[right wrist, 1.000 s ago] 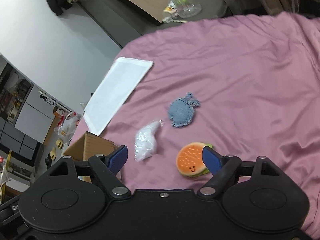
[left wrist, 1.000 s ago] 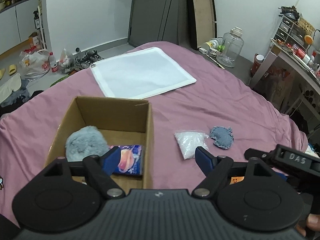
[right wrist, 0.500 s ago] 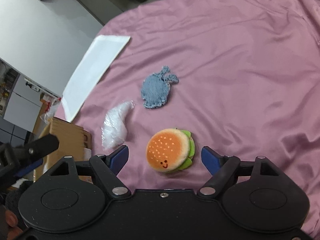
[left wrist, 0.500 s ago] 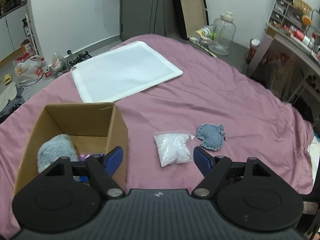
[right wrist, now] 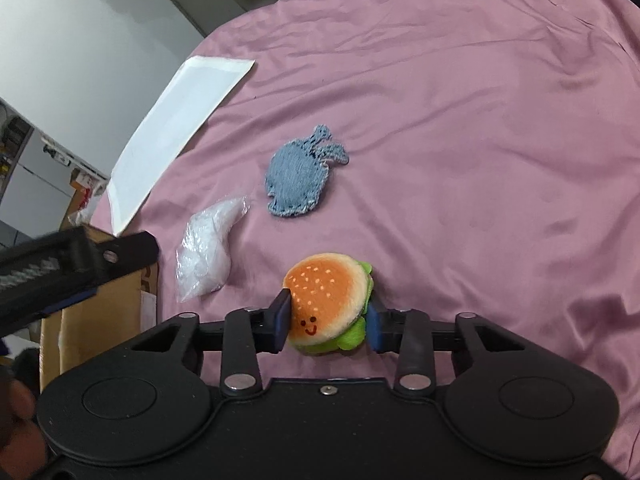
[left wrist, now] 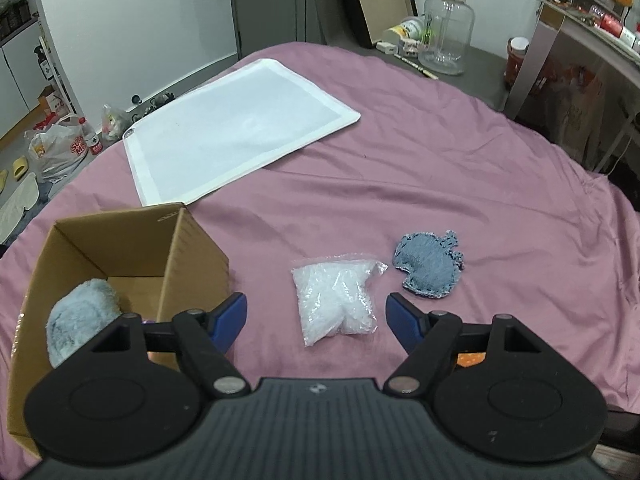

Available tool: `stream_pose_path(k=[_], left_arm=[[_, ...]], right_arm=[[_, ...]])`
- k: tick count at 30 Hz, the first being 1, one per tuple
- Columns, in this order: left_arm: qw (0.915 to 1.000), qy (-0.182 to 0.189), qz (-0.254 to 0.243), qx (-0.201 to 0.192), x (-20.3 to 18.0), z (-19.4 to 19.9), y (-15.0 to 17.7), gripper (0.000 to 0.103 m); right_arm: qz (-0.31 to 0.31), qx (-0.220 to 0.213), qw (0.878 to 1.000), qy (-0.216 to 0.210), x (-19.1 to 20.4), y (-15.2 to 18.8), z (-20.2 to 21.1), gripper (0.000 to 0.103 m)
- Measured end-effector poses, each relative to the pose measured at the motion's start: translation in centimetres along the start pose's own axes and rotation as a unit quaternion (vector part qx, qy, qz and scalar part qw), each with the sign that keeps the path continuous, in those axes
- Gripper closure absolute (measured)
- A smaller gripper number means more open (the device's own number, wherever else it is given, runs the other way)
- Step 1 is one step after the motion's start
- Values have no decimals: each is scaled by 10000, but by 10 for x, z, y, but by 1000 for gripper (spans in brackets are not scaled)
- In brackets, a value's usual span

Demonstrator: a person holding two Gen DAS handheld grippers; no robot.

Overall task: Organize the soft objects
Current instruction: 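Grasp the orange burger plush with the right tool while the left tool approaches the white filling bag, then grasp the white filling bag with the left tool and carry it over the box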

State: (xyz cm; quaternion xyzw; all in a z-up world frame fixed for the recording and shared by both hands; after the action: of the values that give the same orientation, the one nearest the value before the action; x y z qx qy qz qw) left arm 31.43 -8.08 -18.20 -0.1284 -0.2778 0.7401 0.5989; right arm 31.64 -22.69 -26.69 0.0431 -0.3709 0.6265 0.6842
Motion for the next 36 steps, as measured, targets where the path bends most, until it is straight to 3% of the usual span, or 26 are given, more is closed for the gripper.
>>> stream_pose_path(k=[6, 21, 22, 23, 26, 29, 36], left_arm=[[9999, -18, -80, 133, -11, -15, 1, 27], [9981, -105, -54, 601, -21, -69, 10, 27], [9981, -51, -4, 611, -20, -71, 10, 30], [9982, 19, 41, 605, -19, -71, 11, 43], [9977, 129, 96, 653, -17, -69, 10, 61], [9973, 241, 124, 677, -17, -64, 9, 67], [9974, 549, 114, 462, -14, -35, 9, 68]], right_arm=[[-88, -246, 9996, 97, -11, -8, 12, 68], [-210, -213, 9995, 73, -20, -11, 6, 67], [-181, -217, 9996, 88, -20, -11, 6, 67], [-132, -230, 9996, 114, -19, -11, 6, 67], [138, -314, 9991, 248, -12, -13, 8, 68], [230, -389, 9986, 279, -7, -18, 11, 68], [254, -560, 9975, 356, -1, -21, 26, 68]])
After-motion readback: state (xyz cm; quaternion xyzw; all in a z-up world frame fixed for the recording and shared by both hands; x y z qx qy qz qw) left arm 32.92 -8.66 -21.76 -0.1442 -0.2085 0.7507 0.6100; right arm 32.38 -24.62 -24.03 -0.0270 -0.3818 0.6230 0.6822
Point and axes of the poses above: each gripper's, at about its wrist camera, not at the fingertips, and z roughly against the way its jaws point, x to its left, y to its underside, the point moved 5 cm from there along -z, roughly the way its jaws point, and after that the axes turned 9 degrees about -y, right-handed, at the moved point
